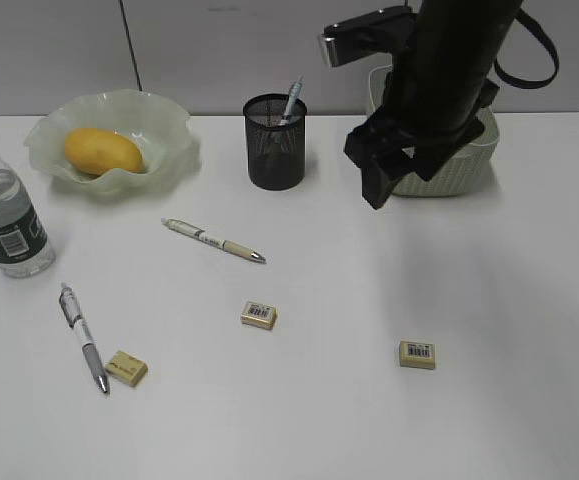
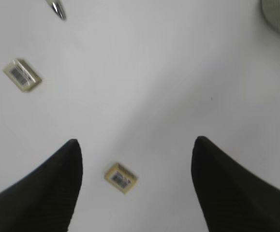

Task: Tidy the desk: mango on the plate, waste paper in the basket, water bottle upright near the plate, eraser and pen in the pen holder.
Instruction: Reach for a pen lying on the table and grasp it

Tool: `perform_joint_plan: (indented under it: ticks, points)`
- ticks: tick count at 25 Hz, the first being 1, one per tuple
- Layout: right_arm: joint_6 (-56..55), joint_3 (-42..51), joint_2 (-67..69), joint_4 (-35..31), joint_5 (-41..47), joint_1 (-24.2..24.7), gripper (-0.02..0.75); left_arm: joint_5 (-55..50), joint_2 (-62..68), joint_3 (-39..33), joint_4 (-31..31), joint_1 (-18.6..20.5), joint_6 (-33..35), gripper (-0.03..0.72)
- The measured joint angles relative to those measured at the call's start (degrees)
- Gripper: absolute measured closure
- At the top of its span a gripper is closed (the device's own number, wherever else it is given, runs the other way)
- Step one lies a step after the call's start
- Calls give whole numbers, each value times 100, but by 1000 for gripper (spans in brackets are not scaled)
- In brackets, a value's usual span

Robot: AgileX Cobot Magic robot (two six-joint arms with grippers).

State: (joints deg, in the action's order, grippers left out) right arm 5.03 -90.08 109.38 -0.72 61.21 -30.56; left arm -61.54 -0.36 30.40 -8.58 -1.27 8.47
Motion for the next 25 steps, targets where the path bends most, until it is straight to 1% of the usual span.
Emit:
perform_joint_plan:
  ticks: [2,5,7,10,13,18,25]
  points:
    - [0,0,-38,120,368,0,185,0,0,0,0,0,0,170]
    - [-6,18,-269,216,661,0,186,0,0,0,0,0,0,170]
    - [-11,116,-576,204,752,0,186,0,0,0,0,0,0,170]
    - [-22,504,-1214,149,727,0,187,0,0,0,0,0,0,170]
    - [-103,1248,-2032,8,480,0,187,0,0,0,0,0,0,170]
    - [-248,2662,-3420,-22,-5,0,187,0,0,0,-6,0,0,170]
    - [-270,4309,-5309,-9,-26,0,186,0,46,0,-17,0,0,170]
